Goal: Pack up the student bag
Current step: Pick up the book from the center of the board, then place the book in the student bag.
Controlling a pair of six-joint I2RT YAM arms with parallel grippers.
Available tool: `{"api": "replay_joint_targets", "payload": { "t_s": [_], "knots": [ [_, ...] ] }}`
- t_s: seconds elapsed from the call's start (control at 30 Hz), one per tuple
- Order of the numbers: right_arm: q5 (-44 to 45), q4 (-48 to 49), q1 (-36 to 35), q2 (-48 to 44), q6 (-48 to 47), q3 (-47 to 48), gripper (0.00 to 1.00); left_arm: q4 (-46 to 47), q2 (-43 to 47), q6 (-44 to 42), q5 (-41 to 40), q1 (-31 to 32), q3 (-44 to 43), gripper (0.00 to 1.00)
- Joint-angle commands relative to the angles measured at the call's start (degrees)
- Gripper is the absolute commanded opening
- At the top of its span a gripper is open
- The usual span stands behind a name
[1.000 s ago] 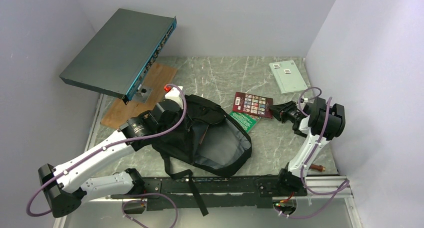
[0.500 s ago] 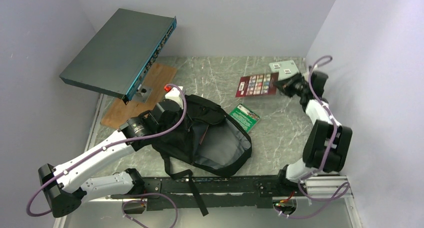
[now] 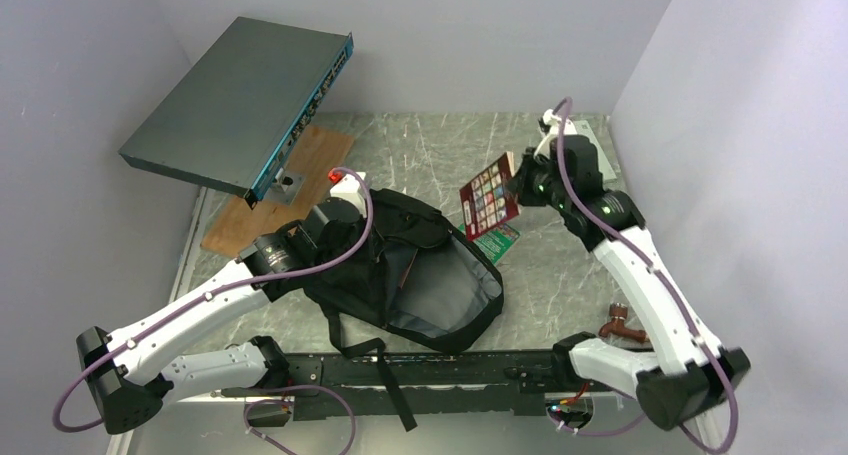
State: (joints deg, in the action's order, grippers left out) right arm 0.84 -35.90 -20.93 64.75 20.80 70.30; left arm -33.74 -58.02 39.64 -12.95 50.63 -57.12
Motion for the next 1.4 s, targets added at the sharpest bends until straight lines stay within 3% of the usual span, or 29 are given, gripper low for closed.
{"api": "replay_joint_targets", "payload": {
  "t_s": [0.0,0.23,0.4,0.57,0.77,0.87,1.1,1.23,1.37],
  "knots": [
    [-0.42,-8.09,0.32,-12.80,-1.66,-1.46,0.00,1.24,-0.94,-1.78,-1.13,-0.24,-1.99,0.00],
    [-18.41,-8.36,0.54,-23.91,13.16,-8.65,0.00,3.07,-2.87,-3.73,-1.42,-0.26,-3.20,0.00],
    [-23.81,-13.83,0.54,-23.53,19.03,-7.77,0.00,3.97,-3.62,-4.78,-0.11,-0.29,-4.20,0.00],
    [-27.67,-21.97,0.54,-17.81,16.25,-9.94,0.00,4.80,-3.49,-5.68,0.05,-0.29,-5.33,0.00],
    [-38.93,-7.62,0.54,-18.84,23.51,-23.78,0.00,6.39,-2.53,-7.59,3.65,-0.27,-6.90,0.00],
    [-36.80,-0.86,0.54,-19.08,30.49,-26.25,0.00,8.13,-1.81,-7.40,7.15,-0.31,-7.01,0.00],
    [-32.37,29.14,-0.24,-18.61,55.59,-38.93,0.00,11.66,-2.63,-4.22,14.41,-0.23,-7.95,0.00],
    [-19.62,33.61,-3.25,-17.65,59.26,-41.77,0.00,12.18,-3.60,-3.24,16.51,-0.26,-8.79,0.00],
    [-0.72,44.24,-9.79,-18.37,64.32,-47.87,0.00,10.86,-4.12,-3.01,16.00,-0.16,-9.80,0.00]
  ]
}}
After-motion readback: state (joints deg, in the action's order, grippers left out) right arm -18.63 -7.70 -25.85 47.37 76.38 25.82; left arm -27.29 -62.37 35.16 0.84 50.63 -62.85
